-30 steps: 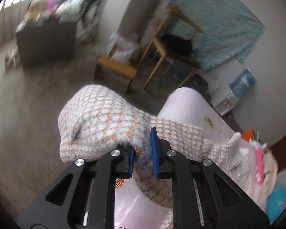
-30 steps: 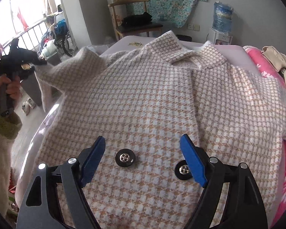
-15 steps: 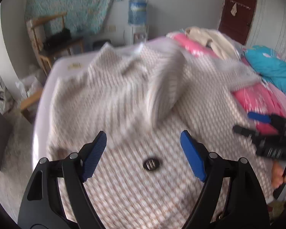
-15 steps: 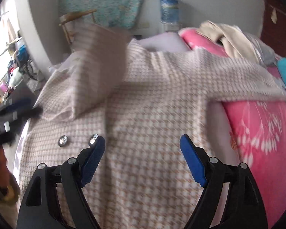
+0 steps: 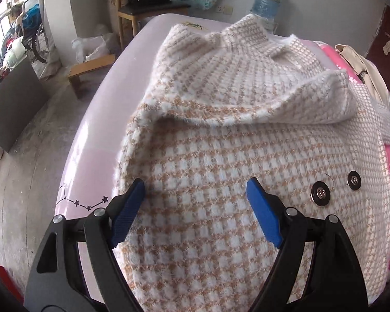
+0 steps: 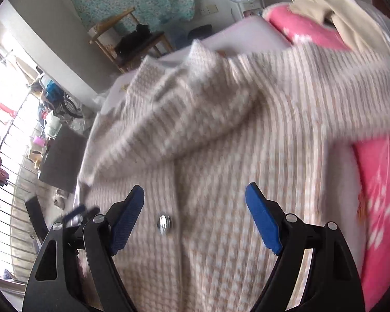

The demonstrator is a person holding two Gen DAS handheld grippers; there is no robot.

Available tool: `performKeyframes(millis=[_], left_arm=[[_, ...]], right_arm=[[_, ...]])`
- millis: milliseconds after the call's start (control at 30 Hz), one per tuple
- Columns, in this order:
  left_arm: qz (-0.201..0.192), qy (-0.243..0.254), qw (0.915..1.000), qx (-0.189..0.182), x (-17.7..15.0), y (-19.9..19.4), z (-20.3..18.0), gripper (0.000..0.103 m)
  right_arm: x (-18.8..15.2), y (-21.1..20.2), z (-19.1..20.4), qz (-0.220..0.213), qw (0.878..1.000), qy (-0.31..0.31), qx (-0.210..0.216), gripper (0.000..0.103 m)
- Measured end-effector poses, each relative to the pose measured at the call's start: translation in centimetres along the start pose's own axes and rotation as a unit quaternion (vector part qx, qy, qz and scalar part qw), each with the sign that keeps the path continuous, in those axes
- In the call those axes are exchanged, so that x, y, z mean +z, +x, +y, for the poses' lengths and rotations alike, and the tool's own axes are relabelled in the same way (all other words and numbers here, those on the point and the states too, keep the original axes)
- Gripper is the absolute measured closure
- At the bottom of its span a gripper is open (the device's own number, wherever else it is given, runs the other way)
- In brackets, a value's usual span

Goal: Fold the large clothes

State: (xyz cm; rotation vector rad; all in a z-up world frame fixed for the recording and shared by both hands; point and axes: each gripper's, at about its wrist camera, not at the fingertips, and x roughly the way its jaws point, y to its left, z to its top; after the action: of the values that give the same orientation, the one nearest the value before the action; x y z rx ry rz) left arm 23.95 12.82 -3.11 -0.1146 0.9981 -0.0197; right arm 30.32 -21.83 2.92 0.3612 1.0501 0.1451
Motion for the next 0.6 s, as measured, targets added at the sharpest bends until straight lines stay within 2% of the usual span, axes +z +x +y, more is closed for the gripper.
performKeyframes(millis=[67,167,267,333,433,500,600], left_arm=[[-0.010,-0.001,0.9999,0.005,-0.2,-0.1,0.0,0.026],[-0.019,0.000,0.9998,0.011,-0.5,-0.2,-0.4,0.025],[-0.018,-0.007,0.9998,0.009,0.6,1.0,-1.3,0.025],[-0.015,-0.021,0.9997,0.001,1.2,1.3,-1.2,0.025],[-0.013,-0.037,0.9991,-0.014,1.6,1.3,-0.7,0.025],[-0.013,-0.040,0.9989,-0.021,1.5,1.2,-0.4,0.025],[-0.008,-0.045,0.9986,-0.026,1.8,1.3,-0.3,0.025]], right_arm=[[3.9,1.2,1.7,-0.008,0.999,-0.027,-0.018,0.024],[8.8,4.5,3.8,0.008,0.997,-0.059,-0.048,0.025],[12.7,10.2,6.1,0.050,0.988,-0.101,-0.106,0.028],[13.7,12.6,6.1,0.075,0.982,-0.112,-0.132,0.029],[13.1,14.3,5.0,0.115,0.973,-0.118,-0.163,0.034],[11.2,12.7,4.7,0.110,0.970,-0.138,-0.164,0.034],[7.0,7.9,4.0,0.086,0.970,-0.166,-0.155,0.034]])
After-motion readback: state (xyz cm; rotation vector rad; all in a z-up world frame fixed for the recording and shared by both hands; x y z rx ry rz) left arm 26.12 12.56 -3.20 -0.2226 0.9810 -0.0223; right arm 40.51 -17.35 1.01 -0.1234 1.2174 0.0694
